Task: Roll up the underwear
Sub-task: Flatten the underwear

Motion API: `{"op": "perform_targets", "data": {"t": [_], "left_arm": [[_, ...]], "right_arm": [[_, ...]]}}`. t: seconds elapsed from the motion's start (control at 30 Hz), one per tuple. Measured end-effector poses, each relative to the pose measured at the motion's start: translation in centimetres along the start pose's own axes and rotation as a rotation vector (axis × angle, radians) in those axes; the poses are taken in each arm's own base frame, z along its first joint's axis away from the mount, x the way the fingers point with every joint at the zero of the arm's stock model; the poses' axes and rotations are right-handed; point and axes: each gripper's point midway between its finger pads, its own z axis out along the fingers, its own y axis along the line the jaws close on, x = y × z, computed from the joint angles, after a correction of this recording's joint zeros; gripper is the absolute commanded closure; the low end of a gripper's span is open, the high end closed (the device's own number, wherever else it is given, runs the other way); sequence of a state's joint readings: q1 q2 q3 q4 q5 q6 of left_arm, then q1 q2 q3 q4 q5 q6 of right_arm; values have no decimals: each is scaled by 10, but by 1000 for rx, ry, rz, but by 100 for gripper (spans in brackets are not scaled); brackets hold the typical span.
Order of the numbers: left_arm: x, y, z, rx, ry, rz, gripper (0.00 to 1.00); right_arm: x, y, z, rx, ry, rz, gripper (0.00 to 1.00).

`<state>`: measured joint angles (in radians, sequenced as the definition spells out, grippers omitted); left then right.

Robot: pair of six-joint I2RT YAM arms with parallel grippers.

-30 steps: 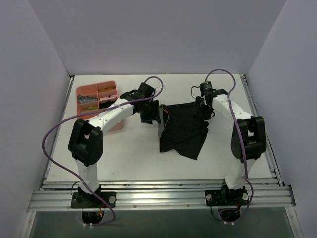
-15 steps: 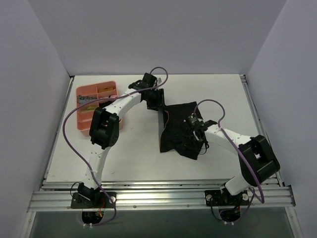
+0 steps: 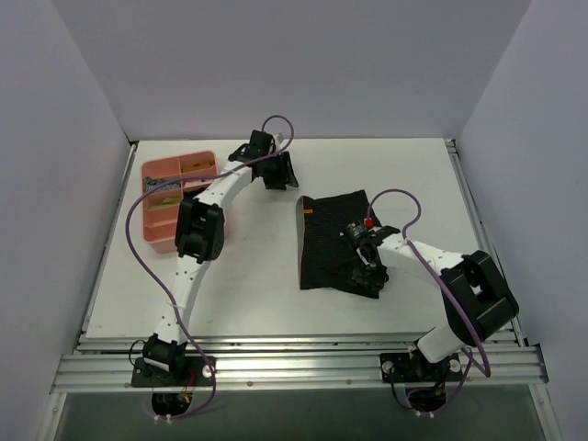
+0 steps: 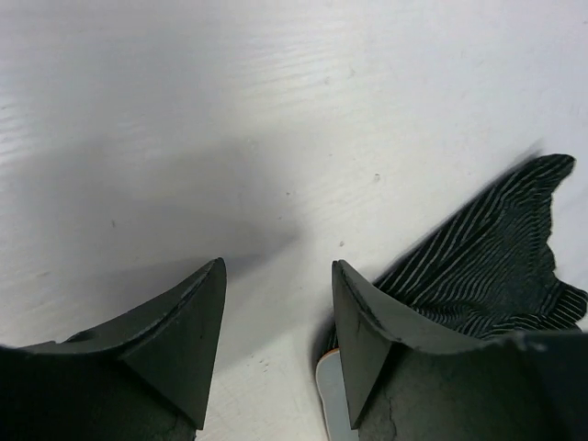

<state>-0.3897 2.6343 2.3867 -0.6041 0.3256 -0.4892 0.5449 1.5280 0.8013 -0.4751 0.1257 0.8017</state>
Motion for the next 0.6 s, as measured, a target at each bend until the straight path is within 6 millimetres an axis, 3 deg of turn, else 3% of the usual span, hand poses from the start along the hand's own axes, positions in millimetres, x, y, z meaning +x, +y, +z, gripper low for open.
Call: {"op": "perform_targets", "data": {"t": [0.2,0.3,0.47,0.6], "left_arm": [[5,-17,8,150,9,23,41],[17,-22,1,190,25,34,41],[39,-23,-14,186,76,20,41],[49,-21,-30,132,91,7,39]], "right_arm": [[-10,-5,-11,40,-17,-38,61],[-27,8,-24,6,-52,-49,61],[-62,46,-55,-117,-139,-69,59],[-65,50,-59,-137,-151,-48,59]]}}
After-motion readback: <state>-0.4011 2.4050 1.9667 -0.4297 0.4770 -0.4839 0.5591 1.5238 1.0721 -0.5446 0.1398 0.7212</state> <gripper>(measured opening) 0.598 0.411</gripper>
